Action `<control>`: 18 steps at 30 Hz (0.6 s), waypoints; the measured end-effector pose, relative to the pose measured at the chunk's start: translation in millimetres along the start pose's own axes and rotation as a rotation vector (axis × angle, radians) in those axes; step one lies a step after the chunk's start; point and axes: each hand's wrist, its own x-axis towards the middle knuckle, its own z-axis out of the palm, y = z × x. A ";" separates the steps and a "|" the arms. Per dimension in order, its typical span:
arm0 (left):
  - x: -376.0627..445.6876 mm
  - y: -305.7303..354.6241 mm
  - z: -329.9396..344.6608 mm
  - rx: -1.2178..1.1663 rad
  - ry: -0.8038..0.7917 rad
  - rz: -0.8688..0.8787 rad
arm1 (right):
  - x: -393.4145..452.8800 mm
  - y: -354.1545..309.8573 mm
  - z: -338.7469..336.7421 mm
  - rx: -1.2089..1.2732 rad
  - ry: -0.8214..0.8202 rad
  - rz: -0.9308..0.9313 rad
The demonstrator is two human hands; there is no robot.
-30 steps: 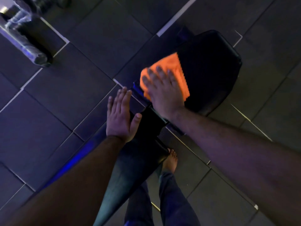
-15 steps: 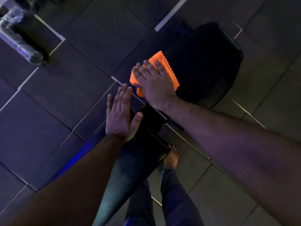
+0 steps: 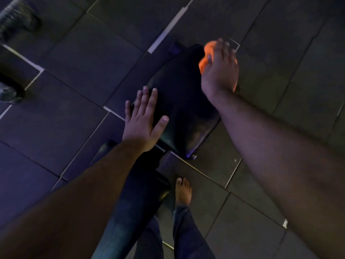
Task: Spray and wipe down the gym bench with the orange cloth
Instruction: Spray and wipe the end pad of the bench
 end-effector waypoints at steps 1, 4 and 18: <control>1.9 2.0 2.1 -0.039 0.028 -0.023 | 13.4 -8.5 -0.1 -0.022 -0.023 -0.045; -3.9 9.5 4.5 -0.150 0.131 -0.118 | -1.2 -24.4 5.6 -0.096 -0.067 -0.232; -62.1 -3.1 -12.5 -0.177 0.114 -0.177 | -208.0 61.2 30.6 -0.061 -0.106 -0.701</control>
